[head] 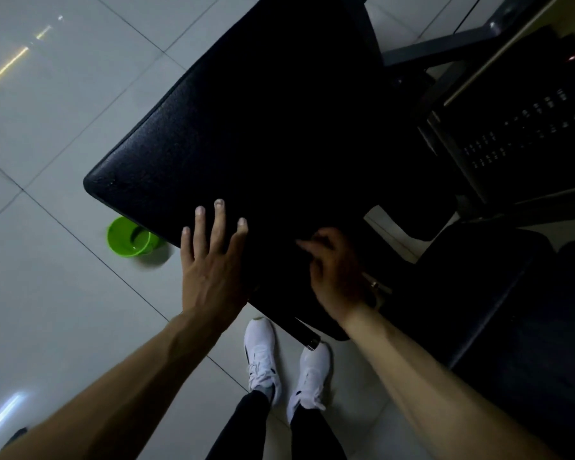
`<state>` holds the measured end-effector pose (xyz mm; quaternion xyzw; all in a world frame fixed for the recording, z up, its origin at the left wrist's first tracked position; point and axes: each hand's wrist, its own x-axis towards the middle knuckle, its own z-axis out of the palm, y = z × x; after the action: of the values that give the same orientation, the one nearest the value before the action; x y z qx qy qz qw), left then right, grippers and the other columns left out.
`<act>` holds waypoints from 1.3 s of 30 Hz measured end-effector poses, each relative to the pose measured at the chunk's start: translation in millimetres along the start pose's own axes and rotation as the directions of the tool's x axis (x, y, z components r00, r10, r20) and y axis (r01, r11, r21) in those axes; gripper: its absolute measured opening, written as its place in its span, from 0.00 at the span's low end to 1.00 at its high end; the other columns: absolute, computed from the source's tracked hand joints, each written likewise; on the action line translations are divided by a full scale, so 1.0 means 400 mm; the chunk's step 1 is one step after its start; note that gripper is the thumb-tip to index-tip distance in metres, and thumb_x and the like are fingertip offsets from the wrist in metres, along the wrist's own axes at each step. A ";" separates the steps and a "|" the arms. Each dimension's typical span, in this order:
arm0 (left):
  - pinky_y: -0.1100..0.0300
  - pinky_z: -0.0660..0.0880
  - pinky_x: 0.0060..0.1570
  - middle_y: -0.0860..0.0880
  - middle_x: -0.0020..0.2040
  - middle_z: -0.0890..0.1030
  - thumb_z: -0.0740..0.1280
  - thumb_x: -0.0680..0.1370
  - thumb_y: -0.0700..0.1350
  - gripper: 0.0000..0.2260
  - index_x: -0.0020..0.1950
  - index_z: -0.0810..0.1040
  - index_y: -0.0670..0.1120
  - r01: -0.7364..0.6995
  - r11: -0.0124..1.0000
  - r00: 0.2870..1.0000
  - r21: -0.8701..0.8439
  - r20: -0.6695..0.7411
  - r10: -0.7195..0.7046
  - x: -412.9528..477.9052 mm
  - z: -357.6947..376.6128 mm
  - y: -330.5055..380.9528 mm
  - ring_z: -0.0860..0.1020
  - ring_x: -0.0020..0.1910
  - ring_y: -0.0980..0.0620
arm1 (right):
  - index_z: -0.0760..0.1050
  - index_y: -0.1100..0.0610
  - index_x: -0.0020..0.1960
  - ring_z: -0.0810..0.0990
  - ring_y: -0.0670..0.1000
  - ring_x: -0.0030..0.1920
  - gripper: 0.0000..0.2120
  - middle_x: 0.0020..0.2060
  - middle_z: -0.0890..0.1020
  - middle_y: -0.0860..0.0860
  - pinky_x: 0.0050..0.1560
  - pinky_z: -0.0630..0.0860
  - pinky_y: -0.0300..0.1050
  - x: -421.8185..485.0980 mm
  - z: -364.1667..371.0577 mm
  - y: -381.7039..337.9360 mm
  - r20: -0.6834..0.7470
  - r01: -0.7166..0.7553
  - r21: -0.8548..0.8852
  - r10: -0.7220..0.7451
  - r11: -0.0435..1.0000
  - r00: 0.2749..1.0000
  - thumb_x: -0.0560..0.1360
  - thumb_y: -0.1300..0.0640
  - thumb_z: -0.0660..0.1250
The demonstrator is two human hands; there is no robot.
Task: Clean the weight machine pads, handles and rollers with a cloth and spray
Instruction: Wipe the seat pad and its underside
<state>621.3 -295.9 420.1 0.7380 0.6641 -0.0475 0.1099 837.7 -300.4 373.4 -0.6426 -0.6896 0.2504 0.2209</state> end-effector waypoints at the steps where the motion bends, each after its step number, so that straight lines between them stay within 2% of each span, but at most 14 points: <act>1: 0.36 0.50 0.79 0.41 0.84 0.48 0.76 0.70 0.58 0.44 0.81 0.62 0.48 0.010 1.000 1.000 -0.012 -0.013 -0.010 -0.006 0.002 0.007 0.45 0.82 0.37 | 0.84 0.51 0.61 0.76 0.55 0.58 0.24 0.58 0.78 0.55 0.61 0.73 0.43 -0.074 0.009 0.008 0.069 0.025 -0.022 -0.024 0.999 0.997 0.70 0.69 0.68; 4: 0.37 0.51 0.79 0.41 0.84 0.48 0.76 0.72 0.55 0.44 0.83 0.60 0.48 0.005 0.999 0.999 -0.045 -0.034 -0.007 -0.052 0.029 0.046 0.46 0.83 0.38 | 0.83 0.48 0.60 0.78 0.55 0.55 0.19 0.56 0.75 0.50 0.54 0.80 0.52 -0.171 0.011 0.050 0.162 0.073 0.024 -0.076 0.997 0.984 0.73 0.62 0.64; 6: 0.35 0.54 0.77 0.43 0.84 0.48 0.79 0.70 0.54 0.45 0.83 0.60 0.51 -0.067 0.997 0.998 -0.037 -0.006 0.067 -0.097 0.065 0.091 0.46 0.83 0.38 | 0.84 0.50 0.60 0.78 0.56 0.55 0.17 0.57 0.76 0.53 0.54 0.80 0.53 -0.114 -0.005 0.074 0.068 0.031 0.023 -0.033 0.999 0.997 0.79 0.55 0.59; 9: 0.31 0.55 0.76 0.44 0.84 0.49 0.80 0.68 0.54 0.46 0.82 0.63 0.53 -0.080 0.997 0.996 -0.013 0.038 0.081 -0.119 0.104 0.141 0.45 0.82 0.37 | 0.84 0.53 0.61 0.78 0.59 0.57 0.21 0.57 0.78 0.58 0.57 0.79 0.57 0.030 -0.024 0.095 -0.080 -0.047 0.035 0.050 0.998 0.996 0.74 0.62 0.60; 13: 0.33 0.44 0.78 0.45 0.84 0.41 0.79 0.70 0.55 0.47 0.83 0.57 0.56 -0.009 0.999 0.995 0.032 0.100 0.006 -0.112 0.116 0.167 0.37 0.82 0.38 | 0.85 0.53 0.60 0.77 0.56 0.57 0.24 0.56 0.79 0.56 0.58 0.76 0.48 -0.036 -0.007 0.098 -0.070 -0.025 0.041 0.028 0.999 0.997 0.71 0.62 0.58; 16: 0.32 0.46 0.78 0.45 0.84 0.43 0.78 0.71 0.54 0.45 0.83 0.58 0.56 -0.017 0.999 0.997 0.031 0.072 0.015 -0.113 0.120 0.165 0.38 0.82 0.37 | 0.85 0.50 0.58 0.77 0.56 0.58 0.22 0.55 0.80 0.53 0.56 0.78 0.52 -0.195 -0.001 0.129 -0.001 -0.083 0.012 0.083 0.996 0.997 0.72 0.60 0.59; 18: 0.32 0.48 0.78 0.45 0.84 0.42 0.76 0.73 0.55 0.43 0.83 0.57 0.56 -0.016 0.999 0.996 0.035 0.086 0.013 -0.113 0.125 0.162 0.38 0.82 0.37 | 0.85 0.50 0.59 0.77 0.56 0.58 0.24 0.54 0.80 0.53 0.55 0.79 0.53 -0.250 -0.004 0.139 0.031 -0.122 0.029 0.122 0.992 0.992 0.69 0.68 0.64; 22: 0.31 0.48 0.77 0.45 0.84 0.42 0.74 0.73 0.56 0.41 0.82 0.59 0.56 -0.022 0.999 0.995 0.031 0.093 0.019 -0.116 0.127 0.168 0.37 0.81 0.37 | 0.85 0.50 0.60 0.76 0.56 0.61 0.27 0.59 0.78 0.53 0.58 0.78 0.52 -0.153 -0.010 0.087 -0.021 -0.277 0.122 0.281 0.953 0.959 0.70 0.73 0.64; 26: 0.32 0.44 0.78 0.45 0.84 0.41 0.72 0.74 0.56 0.40 0.83 0.59 0.55 -0.033 0.998 0.996 0.044 0.085 0.029 -0.116 0.129 0.162 0.36 0.81 0.37 | 0.85 0.55 0.60 0.77 0.59 0.62 0.24 0.60 0.77 0.57 0.62 0.78 0.53 -0.038 0.006 0.073 -0.087 -0.177 0.217 0.200 0.960 0.976 0.73 0.66 0.56; 28: 0.31 0.44 0.78 0.44 0.84 0.40 0.66 0.74 0.59 0.39 0.83 0.57 0.54 -0.035 0.998 0.996 0.043 0.079 0.032 -0.118 0.129 0.164 0.36 0.81 0.37 | 0.85 0.53 0.58 0.77 0.57 0.61 0.24 0.58 0.78 0.54 0.62 0.77 0.50 -0.114 0.008 0.099 -0.109 -0.179 0.141 0.195 0.974 0.975 0.71 0.62 0.56; 31: 0.30 0.44 0.77 0.43 0.84 0.40 0.67 0.76 0.59 0.39 0.84 0.54 0.54 -0.026 1.000 0.996 0.015 0.084 0.025 -0.121 0.128 0.172 0.36 0.81 0.36 | 0.86 0.55 0.54 0.73 0.54 0.62 0.24 0.56 0.81 0.55 0.67 0.70 0.37 -0.276 -0.001 0.133 -0.088 -0.269 0.101 0.278 0.958 0.956 0.66 0.73 0.63; 32: 0.30 0.45 0.77 0.43 0.84 0.39 0.69 0.76 0.58 0.41 0.84 0.53 0.55 -0.025 1.000 0.996 0.018 0.081 0.023 -0.120 0.130 0.171 0.36 0.81 0.36 | 0.86 0.55 0.54 0.72 0.52 0.63 0.26 0.56 0.81 0.55 0.68 0.70 0.38 -0.294 -0.001 0.134 -0.069 -0.321 0.100 0.328 0.942 0.942 0.65 0.77 0.65; 35: 0.30 0.45 0.77 0.43 0.84 0.38 0.73 0.76 0.57 0.43 0.84 0.52 0.55 -0.036 0.999 0.995 0.023 0.097 0.034 -0.123 0.134 0.170 0.35 0.81 0.37 | 0.85 0.55 0.52 0.76 0.54 0.60 0.24 0.55 0.79 0.50 0.59 0.79 0.56 -0.217 0.012 0.101 -0.138 -0.406 0.163 0.428 0.900 0.893 0.66 0.75 0.64; 39: 0.31 0.43 0.77 0.43 0.83 0.37 0.74 0.75 0.57 0.44 0.84 0.52 0.55 -0.042 0.998 0.995 0.037 0.096 0.038 -0.121 0.134 0.160 0.34 0.81 0.38 | 0.84 0.55 0.54 0.77 0.57 0.63 0.21 0.61 0.77 0.54 0.58 0.78 0.50 -0.097 0.008 0.063 -0.127 -0.228 0.155 0.249 0.961 0.960 0.71 0.66 0.56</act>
<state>683.4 -360.8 384.9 0.7500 0.6422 -0.0934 0.1281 858.2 -338.1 355.6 -0.7207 -0.5699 0.2752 0.2830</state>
